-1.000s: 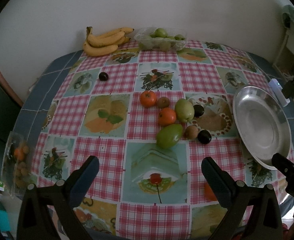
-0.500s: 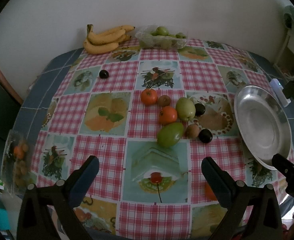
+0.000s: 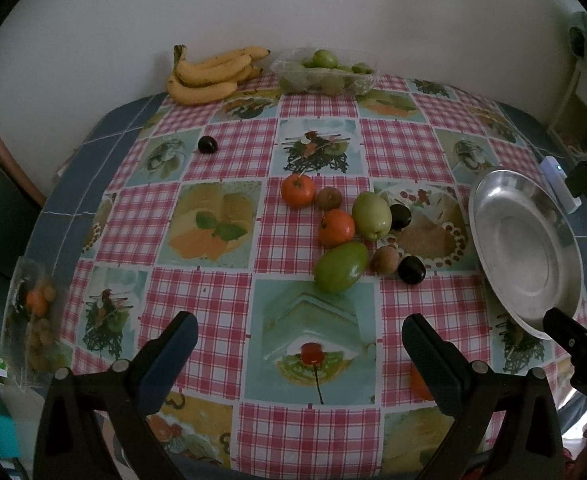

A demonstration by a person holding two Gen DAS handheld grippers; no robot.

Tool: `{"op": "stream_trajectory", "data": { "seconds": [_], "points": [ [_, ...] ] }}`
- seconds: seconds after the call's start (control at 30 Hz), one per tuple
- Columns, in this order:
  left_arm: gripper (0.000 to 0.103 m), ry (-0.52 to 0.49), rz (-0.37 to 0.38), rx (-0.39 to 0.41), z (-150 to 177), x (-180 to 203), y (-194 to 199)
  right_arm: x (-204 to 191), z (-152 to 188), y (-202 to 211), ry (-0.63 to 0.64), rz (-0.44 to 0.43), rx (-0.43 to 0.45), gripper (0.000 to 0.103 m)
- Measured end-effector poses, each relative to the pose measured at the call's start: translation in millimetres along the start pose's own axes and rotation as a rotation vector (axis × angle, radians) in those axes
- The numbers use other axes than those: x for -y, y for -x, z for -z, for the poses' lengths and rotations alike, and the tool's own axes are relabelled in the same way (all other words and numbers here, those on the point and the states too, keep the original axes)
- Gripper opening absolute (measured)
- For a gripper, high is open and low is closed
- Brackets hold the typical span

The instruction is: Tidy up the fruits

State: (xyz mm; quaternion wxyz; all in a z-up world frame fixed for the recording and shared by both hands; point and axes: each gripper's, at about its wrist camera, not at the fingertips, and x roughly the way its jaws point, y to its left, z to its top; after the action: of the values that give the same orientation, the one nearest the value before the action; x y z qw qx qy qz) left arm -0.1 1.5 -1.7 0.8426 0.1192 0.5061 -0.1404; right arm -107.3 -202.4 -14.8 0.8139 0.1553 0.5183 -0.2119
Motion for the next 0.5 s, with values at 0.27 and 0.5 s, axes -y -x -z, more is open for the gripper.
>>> {"op": "stream_trajectory", "data": {
  "seconds": [0.27,0.5],
  "points": [
    [0.103,0.000,0.000,0.000,1.3,-0.7,-0.6,-0.5,-0.1,-0.7,0.000,0.001,-0.003,0.103],
    [0.103,0.000,-0.004,-0.001,0.8,-0.7,-1.1,-0.1,-1.8,-0.6,-0.001,0.000,-0.005,0.103]
  ]
}}
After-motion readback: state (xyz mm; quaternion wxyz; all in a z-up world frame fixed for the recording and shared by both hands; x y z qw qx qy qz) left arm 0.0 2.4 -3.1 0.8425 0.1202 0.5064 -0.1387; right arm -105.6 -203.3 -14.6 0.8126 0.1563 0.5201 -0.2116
